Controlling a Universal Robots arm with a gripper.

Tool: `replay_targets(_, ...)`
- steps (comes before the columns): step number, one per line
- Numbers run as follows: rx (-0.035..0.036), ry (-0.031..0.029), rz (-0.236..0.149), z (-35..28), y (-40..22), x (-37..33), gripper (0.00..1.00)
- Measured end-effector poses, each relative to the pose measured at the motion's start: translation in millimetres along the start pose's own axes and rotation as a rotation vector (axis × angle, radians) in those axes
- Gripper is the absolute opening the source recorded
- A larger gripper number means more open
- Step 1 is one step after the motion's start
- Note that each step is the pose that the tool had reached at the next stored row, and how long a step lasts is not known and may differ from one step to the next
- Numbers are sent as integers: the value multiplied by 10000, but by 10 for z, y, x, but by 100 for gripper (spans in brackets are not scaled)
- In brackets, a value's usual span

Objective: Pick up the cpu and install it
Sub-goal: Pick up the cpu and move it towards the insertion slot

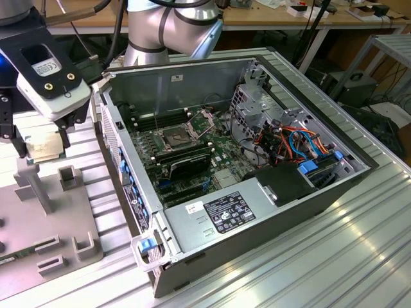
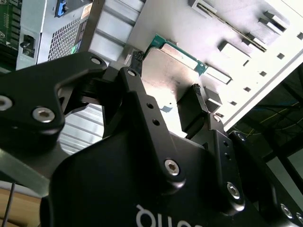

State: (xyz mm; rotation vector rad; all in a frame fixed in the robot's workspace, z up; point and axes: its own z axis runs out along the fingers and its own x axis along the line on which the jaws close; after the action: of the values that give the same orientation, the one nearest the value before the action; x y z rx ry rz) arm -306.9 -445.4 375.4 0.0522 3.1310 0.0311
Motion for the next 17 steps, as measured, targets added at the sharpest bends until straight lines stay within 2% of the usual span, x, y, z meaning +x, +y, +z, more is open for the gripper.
replay_targets(11, 0, 0, 1, 2, 7, -195, 55)
replay_targets(17, 0, 0, 2, 3, 8, -255, 55)
